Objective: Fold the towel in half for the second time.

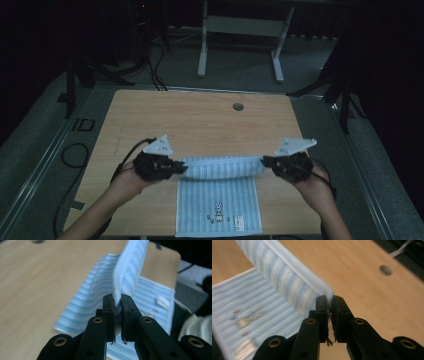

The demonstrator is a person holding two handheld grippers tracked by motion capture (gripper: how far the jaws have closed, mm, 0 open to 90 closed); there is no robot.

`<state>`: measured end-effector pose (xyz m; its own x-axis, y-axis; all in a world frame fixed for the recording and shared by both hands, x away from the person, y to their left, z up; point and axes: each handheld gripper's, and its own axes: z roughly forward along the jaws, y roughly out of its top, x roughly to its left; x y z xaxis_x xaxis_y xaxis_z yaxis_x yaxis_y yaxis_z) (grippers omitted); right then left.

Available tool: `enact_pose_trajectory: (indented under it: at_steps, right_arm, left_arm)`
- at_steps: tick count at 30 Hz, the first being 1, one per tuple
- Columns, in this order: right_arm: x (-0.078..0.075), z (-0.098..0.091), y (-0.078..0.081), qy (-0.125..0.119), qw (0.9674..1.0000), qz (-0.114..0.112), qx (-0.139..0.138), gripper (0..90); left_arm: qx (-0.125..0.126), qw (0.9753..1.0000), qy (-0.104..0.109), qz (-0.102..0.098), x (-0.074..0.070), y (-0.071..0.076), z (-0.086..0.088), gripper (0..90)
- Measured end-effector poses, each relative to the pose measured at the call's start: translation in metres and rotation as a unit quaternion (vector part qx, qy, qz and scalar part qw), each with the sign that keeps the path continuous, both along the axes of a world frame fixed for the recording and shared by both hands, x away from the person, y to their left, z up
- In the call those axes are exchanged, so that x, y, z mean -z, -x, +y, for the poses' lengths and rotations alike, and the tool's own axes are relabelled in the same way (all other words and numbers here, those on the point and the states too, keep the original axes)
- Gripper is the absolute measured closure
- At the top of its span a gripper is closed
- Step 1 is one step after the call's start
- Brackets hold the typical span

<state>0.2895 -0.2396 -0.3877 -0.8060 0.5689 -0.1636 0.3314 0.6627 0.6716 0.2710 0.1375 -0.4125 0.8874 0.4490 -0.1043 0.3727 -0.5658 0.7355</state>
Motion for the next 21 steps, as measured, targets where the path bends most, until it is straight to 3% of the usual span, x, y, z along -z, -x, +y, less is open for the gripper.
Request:
enact_pose_trajectory:
  at_steps: [1,2,3,4,5,7,8,10,12,13,16,17,18,20,21]
  right_arm:
    - [0.007,-0.001,0.012,0.008,0.9999,0.006,-0.006,83.7]
    - [0.012,-0.002,0.018,0.004,0.9999,0.007,-0.008,83.7]
    - [0.021,-0.004,0.028,-0.007,0.9996,0.024,-0.014,83.7]
    - [0.026,-0.005,0.034,-0.001,0.9993,0.030,-0.020,83.7]
    - [0.035,-0.007,0.042,0.004,0.9993,0.034,-0.016,83.7]
    - [0.047,-0.012,0.053,-0.002,0.9985,0.051,-0.017,83.6]
    - [0.051,-0.014,0.058,-0.003,0.9984,0.053,-0.015,83.2]
    - [0.057,-0.019,0.068,-0.030,0.9955,0.085,-0.029,81.6]
    - [0.061,-0.021,0.075,-0.044,0.9923,0.104,-0.051,72.2]
    - [0.063,-0.022,0.078,-0.044,0.9906,0.114,-0.060,69.1]
    - [0.066,-0.021,0.073,-0.043,0.9911,0.114,-0.054,66.1]
    - [0.068,-0.021,0.068,-0.043,0.9919,0.109,-0.049,66.2]
    - [0.069,-0.020,0.065,-0.039,0.9928,0.106,-0.041,66.2]
    - [0.078,-0.013,0.053,-0.028,0.9938,0.104,-0.028,66.1]
    - [0.086,-0.008,0.045,-0.027,0.9932,0.110,-0.024,65.9]
  left_arm:
    - [0.008,1.0000,-0.002,0.004,0.004,0.005,-0.002,82.6]
    - [0.017,0.9998,-0.009,0.011,0.010,0.012,-0.005,82.5]
    - [0.021,0.9996,-0.013,0.011,0.014,0.016,-0.006,82.4]
    - [0.027,0.9994,-0.015,0.018,0.021,0.020,-0.007,82.3]
    - [0.031,0.9989,-0.011,0.033,0.025,0.023,-0.007,82.1]
    - [0.034,0.9984,-0.015,0.042,0.032,0.029,-0.007,82.0]
    - [0.045,0.9973,-0.016,0.055,0.036,0.032,-0.008,81.2]
    - [0.082,0.9933,-0.012,0.080,0.041,0.037,-0.008,76.5]
    - [0.117,0.9869,-0.018,0.110,0.046,0.036,-0.007,62.5]
    - [0.121,0.9864,-0.019,0.110,0.048,0.035,-0.006,57.6]
    - [0.109,0.9879,-0.020,0.108,0.055,0.024,-0.004,56.9]
    - [0.095,0.9900,-0.033,0.099,0.057,0.021,-0.005,55.0]
    - [0.071,0.9919,-0.064,0.084,0.062,0.017,-0.008,54.9]
    - [0.041,0.9924,-0.093,0.070,0.074,0.008,-0.012,48.9]
    - [0.032,0.9922,-0.096,0.071,0.078,0.004,-0.013,48.8]
